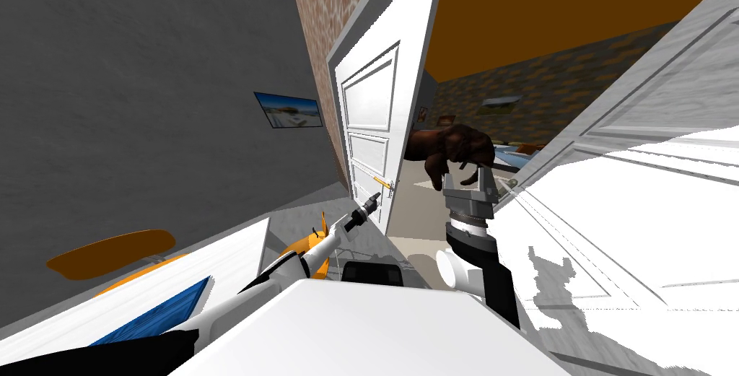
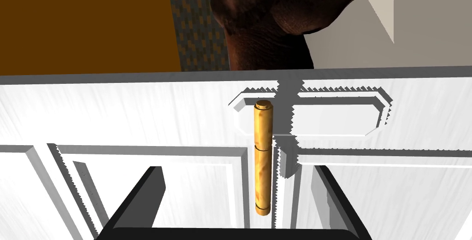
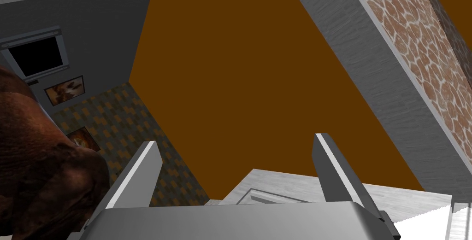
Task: Push the door open
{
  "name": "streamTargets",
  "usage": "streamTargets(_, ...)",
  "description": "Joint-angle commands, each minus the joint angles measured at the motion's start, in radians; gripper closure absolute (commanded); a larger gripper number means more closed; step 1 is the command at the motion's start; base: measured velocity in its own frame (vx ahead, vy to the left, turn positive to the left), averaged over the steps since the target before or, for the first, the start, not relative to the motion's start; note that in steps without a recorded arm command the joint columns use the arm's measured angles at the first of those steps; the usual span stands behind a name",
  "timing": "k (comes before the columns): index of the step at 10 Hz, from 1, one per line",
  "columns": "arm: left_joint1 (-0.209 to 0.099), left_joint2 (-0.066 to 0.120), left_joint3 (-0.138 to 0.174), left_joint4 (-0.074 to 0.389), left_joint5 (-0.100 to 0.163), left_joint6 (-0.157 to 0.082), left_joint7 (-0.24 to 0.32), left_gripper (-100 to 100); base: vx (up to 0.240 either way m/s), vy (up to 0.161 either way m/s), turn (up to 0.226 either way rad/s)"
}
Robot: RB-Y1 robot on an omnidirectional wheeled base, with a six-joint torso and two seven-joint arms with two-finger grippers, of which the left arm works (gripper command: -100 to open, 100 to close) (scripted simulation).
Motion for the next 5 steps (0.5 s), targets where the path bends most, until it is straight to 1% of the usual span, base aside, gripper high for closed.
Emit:
streamTargets(1,-0.002,0.003,-0.003,0.003,0.0,0.003,0.005,-100,0.025,0.003,-0.014)
streamTargets(3,-0.002,0.003,-0.003,0.003,0.0,0.003,0.005,-100,0.021,-0.002,0.012)
streamTargets(5,-0.002,0.003,-0.003,0.003,0.0,0.003,0.005,-100,0.007,0.003,-0.016)
